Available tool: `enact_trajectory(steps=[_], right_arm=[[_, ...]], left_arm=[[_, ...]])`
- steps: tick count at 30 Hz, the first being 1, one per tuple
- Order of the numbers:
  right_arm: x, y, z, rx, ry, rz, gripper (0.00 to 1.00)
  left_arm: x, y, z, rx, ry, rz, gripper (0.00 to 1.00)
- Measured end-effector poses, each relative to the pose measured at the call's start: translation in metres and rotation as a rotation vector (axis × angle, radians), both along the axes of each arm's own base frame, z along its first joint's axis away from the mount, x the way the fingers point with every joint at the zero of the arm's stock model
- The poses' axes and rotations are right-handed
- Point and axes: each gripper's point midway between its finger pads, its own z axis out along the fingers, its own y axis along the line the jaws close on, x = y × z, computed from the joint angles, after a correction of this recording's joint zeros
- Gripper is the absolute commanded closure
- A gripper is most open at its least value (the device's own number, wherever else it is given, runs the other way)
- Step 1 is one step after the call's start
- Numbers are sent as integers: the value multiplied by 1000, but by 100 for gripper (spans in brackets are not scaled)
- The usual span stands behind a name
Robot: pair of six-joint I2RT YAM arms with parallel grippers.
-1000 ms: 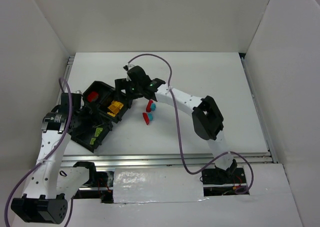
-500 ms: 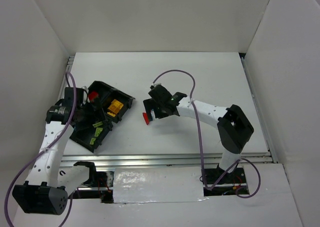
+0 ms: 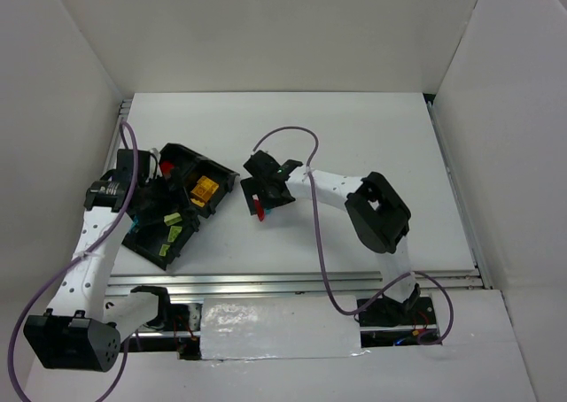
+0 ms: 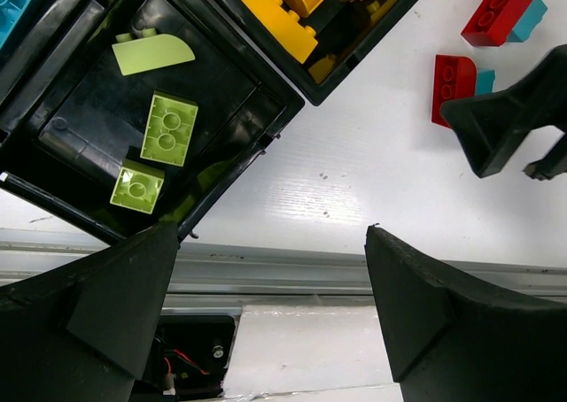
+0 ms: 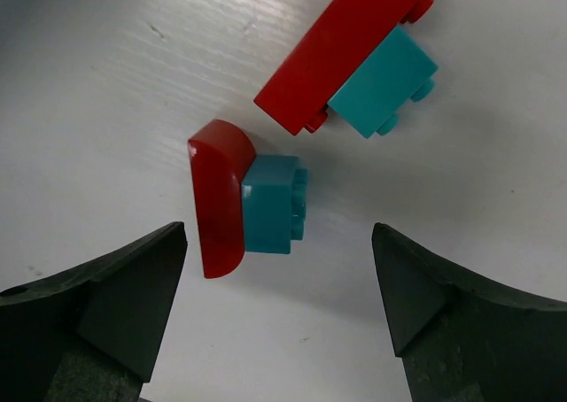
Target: Sort the legos into containers by color
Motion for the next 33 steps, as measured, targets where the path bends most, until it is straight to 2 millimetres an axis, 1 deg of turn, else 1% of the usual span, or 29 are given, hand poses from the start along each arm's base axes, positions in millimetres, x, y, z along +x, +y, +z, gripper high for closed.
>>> enact_trajectory(steps=[1, 4, 5, 7, 10, 15, 18, 20, 24, 28, 31, 32, 33], right_arm=[[-2, -1, -5, -12, 12, 2, 10], [-6, -3, -15, -32, 38, 13, 20], [-7, -3, -17, -33, 42, 17, 28], [-7, 0, -20, -37, 49, 30, 31], [-6, 4, -26, -42, 52, 41, 30], [-6, 6, -25, -43, 42, 63, 32], [-4, 9, -24, -39, 29, 81, 24], [-3, 11, -23, -38, 18, 94, 24], [-1, 12, -23, -38, 5, 116, 17], [1, 14, -23, -42, -15, 158, 19], [0, 15, -23, -46, -20, 197, 26], [0, 16, -23, -46, -21, 210, 35], [-1, 16, -23, -47, -22, 220, 39]], left_arm=[[0, 0, 0, 0, 0, 0, 1], [-1, 0, 1, 1, -4, 0, 1], [-1, 0, 2, 1, -7, 0, 1], [-1, 0, 3, 0, -12, -1, 1], [-2, 0, 3, -1, -13, -1, 0], [-2, -1, 3, -7, -13, -5, 1], [-2, -3, 3, -14, -12, -10, 0], [-2, -4, 3, -21, -10, -14, 0], [-2, -6, 3, -29, -9, -19, 1], [-2, -7, 4, -34, -9, -28, 0], [-3, -8, 4, -36, -11, -44, 0], [-3, -9, 4, -37, -11, -45, 1], [-3, -9, 4, -38, -11, -47, 1]])
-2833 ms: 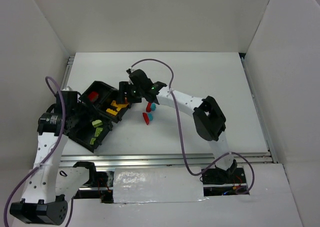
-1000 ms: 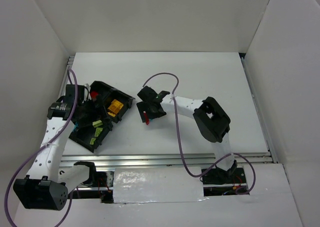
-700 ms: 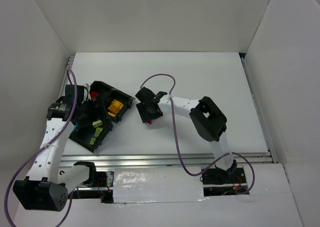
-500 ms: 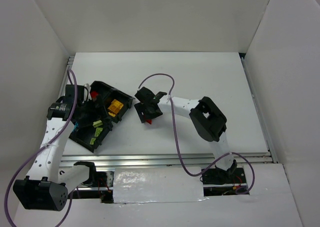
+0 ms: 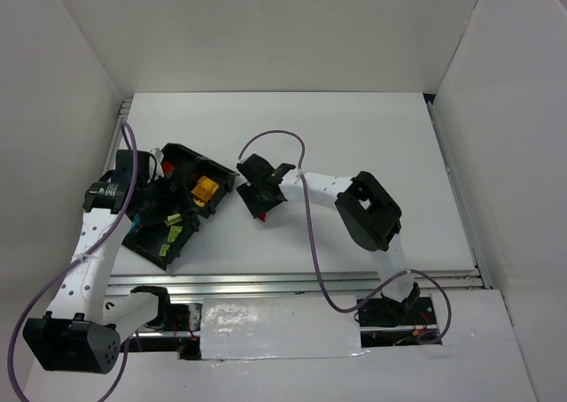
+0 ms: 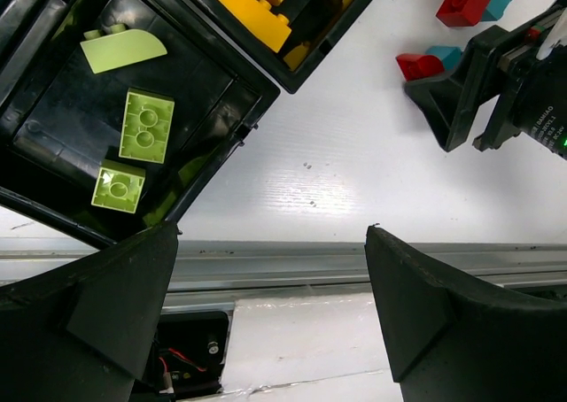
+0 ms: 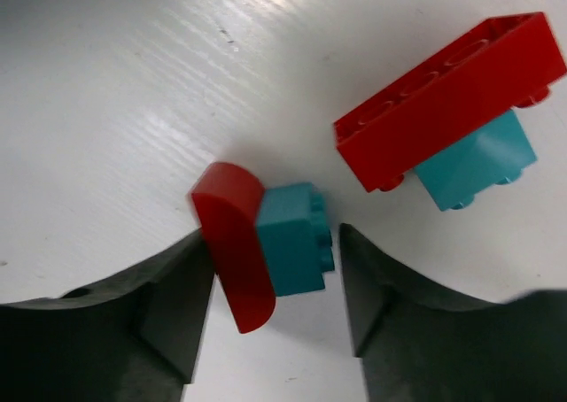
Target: Sort the legos into containers by color
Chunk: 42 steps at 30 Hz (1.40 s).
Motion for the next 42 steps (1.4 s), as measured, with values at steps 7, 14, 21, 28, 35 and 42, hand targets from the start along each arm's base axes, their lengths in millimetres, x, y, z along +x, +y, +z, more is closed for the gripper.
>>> enact_trajectory(steps=[7, 14, 21, 28, 35, 42], right_arm=[[-3, 8, 1, 36, 0, 43, 100], [-37, 1, 26, 141, 19, 40, 100], [-89, 39, 143, 503, -36, 110, 99], [-101, 51, 178, 637, -4, 111, 99], [-106, 56, 182, 666, 22, 110, 99], [-109, 57, 183, 676, 48, 92, 93]], left_arm=[[0, -1, 0, -7, 0, -5, 1], [-2, -24, 0, -132, 5, -48, 1], [1, -76, 7, -439, 0, -117, 2], [4, -109, 33, -571, -36, -195, 9], [5, -117, 40, -605, -43, -201, 24], [3, -119, 41, -626, -50, -198, 88]])
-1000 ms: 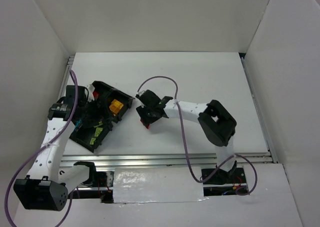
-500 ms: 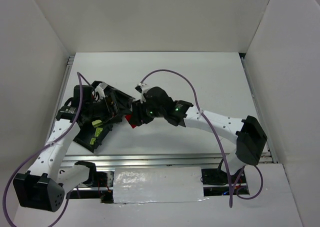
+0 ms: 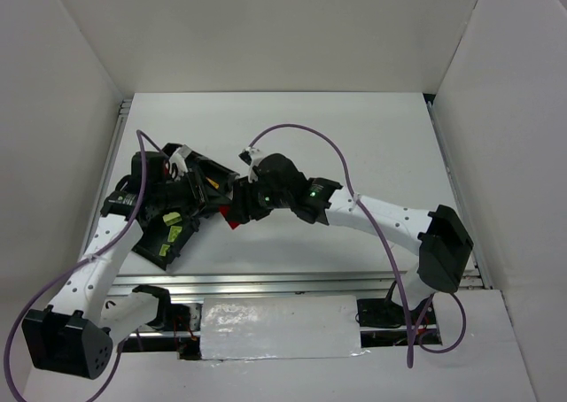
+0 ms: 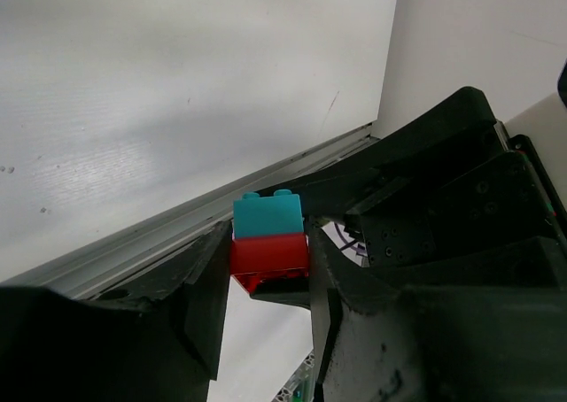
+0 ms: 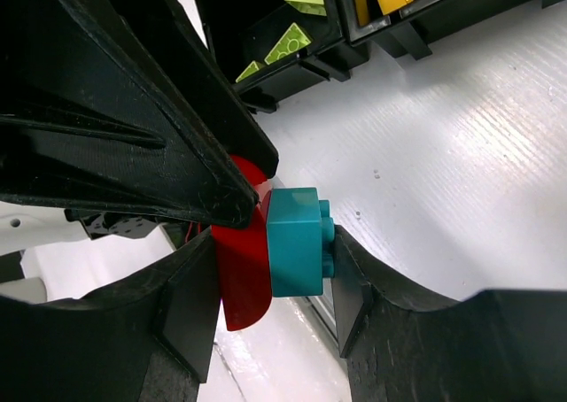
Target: Sort the legos into containers by color
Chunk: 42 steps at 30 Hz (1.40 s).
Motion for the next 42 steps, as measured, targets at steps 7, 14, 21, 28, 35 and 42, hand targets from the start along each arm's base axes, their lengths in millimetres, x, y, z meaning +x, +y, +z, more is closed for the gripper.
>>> enact_trajectory(steps=[7, 14, 21, 28, 35, 42], right_arm=[[-1, 1, 1, 6, 31, -16, 1], [-10, -3, 15, 120, 84, 73, 0], [-7, -60, 40, 339, 172, 141, 1], [-31, -60, 79, 493, 226, 283, 0], [-43, -52, 106, 569, 228, 369, 18], [-46, -47, 102, 576, 249, 412, 89]], left_arm=[[0, -2, 1, -14, -2, -5, 100], [-2, -5, 8, -22, -65, -68, 100], [-5, -19, 37, -113, -268, -212, 100], [-31, -30, 64, -219, -467, -346, 100], [-46, -42, 86, -302, -565, -442, 100], [-52, -43, 95, -324, -587, -454, 100]])
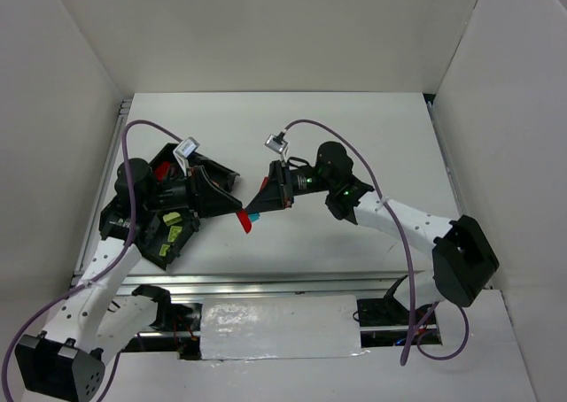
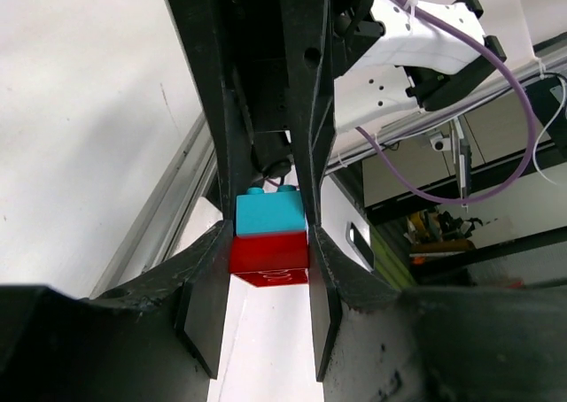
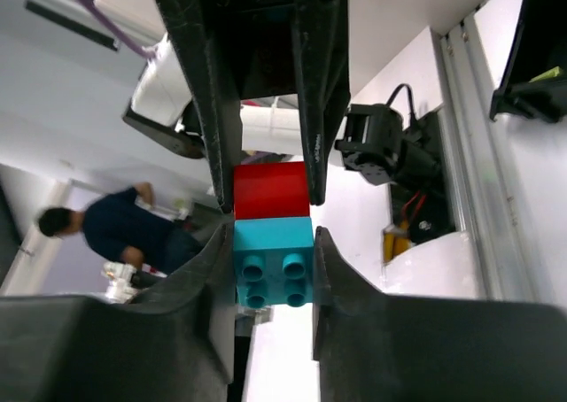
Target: Sort the legos into containers by color
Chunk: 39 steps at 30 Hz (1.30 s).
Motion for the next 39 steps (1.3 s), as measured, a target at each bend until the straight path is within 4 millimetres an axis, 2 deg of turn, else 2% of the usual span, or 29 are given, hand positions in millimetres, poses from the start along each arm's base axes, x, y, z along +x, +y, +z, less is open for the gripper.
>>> enact_trajectory(steps=[1, 2, 8, 11, 15, 17, 19, 22, 24, 27, 30, 34, 36, 39], right_arm=[[0, 0, -1, 3, -7, 3, 98], [-1, -1, -1, 4, -7, 7, 100], [7, -11, -8, 17, -22, -18, 100], [25, -30, -23, -3, 0, -70, 100], [50, -52, -45, -36, 46, -155, 100], [56, -59, -54, -53, 61, -182, 100], [63, -63, -63, -81, 71, -216, 100], [73, -68, -81, -153, 88, -275, 100], [75, -71, -91, -205, 95, -307, 100], [75, -76, -93, -261, 78, -339, 100], [73, -82, -85, -280, 39, -367, 100], [64, -89, -69, -266, -1, -387, 100], [59, -91, -62, -253, -18, -391, 100], [52, -94, -59, -245, -27, -390, 100]], left_arm=[[-1, 0, 0, -1, 16, -4, 100], [-2, 0, -1, -1, 19, -7, 100], [0, -2, -4, 8, 10, -5, 100], [2, 0, -3, 21, -1, 3, 100], [6, 0, 10, 36, -51, 8, 100], [18, 3, 11, 68, -61, 61, 100], [43, 11, 11, 134, -52, 184, 100], [100, 47, 0, 278, 28, 472, 100], [139, 87, -18, 387, 135, 684, 100], [177, 145, -56, 558, 334, 946, 100], [195, 179, -78, 688, 451, 1105, 100], [214, 219, -80, 789, 504, 1307, 100], [224, 237, -81, 832, 505, 1395, 96], [231, 259, -95, 907, 538, 1492, 86]])
